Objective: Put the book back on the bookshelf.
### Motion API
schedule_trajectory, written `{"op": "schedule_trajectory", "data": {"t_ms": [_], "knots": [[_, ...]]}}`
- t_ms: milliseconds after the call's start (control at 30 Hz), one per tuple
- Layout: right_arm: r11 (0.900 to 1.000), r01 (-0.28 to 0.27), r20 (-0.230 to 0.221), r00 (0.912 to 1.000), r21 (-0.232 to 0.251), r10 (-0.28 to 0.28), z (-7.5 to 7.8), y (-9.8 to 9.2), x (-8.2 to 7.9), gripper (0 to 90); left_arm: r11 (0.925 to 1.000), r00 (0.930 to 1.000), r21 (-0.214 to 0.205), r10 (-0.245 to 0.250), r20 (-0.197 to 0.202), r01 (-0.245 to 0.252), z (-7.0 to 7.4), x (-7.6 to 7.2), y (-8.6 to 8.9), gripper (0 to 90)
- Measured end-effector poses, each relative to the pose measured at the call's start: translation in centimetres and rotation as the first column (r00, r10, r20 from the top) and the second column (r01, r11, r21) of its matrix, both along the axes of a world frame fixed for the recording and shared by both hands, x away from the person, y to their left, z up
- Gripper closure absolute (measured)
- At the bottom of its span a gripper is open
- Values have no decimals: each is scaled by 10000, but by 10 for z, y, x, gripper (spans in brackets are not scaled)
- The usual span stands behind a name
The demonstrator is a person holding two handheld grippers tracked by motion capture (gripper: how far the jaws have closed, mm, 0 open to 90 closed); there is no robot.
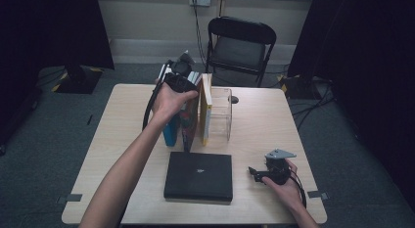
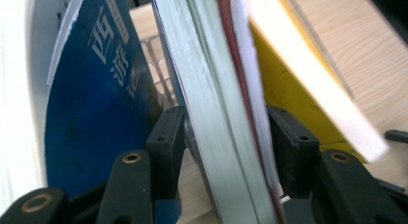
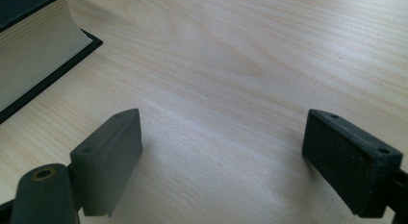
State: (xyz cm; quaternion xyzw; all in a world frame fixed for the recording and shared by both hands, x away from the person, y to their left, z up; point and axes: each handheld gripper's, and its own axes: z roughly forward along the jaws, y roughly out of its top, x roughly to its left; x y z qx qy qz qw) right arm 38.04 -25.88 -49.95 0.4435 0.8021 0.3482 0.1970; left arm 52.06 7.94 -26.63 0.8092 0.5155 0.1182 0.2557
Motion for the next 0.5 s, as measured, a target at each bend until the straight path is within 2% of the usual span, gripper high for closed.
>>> {"op": "schedule_trajectory", "data": {"t_ms": [200, 267, 367, 500], "knots": [[10000, -1, 3, 10000, 0, 1, 0, 0, 0, 138, 9997, 9995, 236, 120, -297, -113, -8, 7, -3, 502], [10000, -2, 3, 10000, 0, 2, 0, 0, 0, 138, 9993, 9993, 330, 199, -320, -188, -8, 7, -4, 536], [10000, -4, 1, 10000, -1, 4, 0, 0, 0, 138, 9998, 9995, 158, 143, -286, -139, -7, 7, -4, 658], [10000, -4, -4, 10000, 1, 4, 0, 0, 0, 138, 9992, 9998, 372, 126, -178, -120, -6, 6, -3, 719]]}}
